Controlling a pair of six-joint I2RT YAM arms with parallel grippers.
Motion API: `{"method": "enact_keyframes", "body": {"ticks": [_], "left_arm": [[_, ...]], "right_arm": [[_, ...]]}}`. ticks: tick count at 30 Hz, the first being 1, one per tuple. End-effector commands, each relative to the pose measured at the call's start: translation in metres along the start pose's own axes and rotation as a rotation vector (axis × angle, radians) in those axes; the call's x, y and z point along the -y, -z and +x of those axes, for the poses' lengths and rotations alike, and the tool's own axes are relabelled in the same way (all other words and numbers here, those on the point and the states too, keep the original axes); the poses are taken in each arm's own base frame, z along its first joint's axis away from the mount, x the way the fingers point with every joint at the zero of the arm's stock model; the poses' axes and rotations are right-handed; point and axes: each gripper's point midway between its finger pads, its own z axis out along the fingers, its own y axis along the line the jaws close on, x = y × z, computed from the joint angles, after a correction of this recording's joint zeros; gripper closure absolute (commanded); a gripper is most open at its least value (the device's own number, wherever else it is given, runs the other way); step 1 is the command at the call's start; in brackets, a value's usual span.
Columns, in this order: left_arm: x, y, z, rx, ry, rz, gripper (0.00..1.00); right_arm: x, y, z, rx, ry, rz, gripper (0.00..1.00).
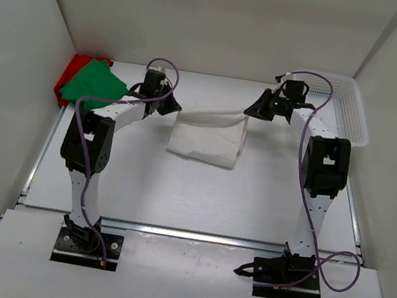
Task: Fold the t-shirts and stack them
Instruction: Fold the long partially folded tshirt into a neat square
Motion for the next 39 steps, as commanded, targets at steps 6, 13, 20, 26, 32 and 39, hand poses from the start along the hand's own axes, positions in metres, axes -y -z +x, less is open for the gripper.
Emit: {"method": "enact_keyframes", "body": {"ticks": [6, 13, 20, 26, 32, 39], "left_arm": [[0.018, -0.020, -0.066, 0.132, 0.050, 0.050, 0.76], [0.042, 0.020, -0.093, 0.270, 0.011, 0.140, 0.44], [0.068, -0.006, -0.031, 0.185, -0.072, 0.189, 0.49], [0.068, -0.057, -0.028, 0.109, -0.023, 0.219, 0.52], [0.028, -0.090, -0.034, 0.087, 0.014, 0.155, 0.54], [0.031, -0.092, -0.042, 0.091, 0.064, 0.237, 0.54]], "right_arm": [[0.010, -0.013, -0.053, 0.014, 0.031, 0.022, 0.75], [-0.017, 0.006, -0.051, 0.058, 0.162, 0.107, 0.58], [-0.044, -0.025, 0.003, -0.029, 0.189, 0.001, 0.95], [-0.041, -0.031, 0.063, -0.089, 0.099, -0.053, 1.00], [-0.019, -0.023, 0.109, -0.100, 0.022, -0.062, 1.00], [-0.002, -0.019, 0.119, -0.123, -0.008, -0.051, 1.00]]}}
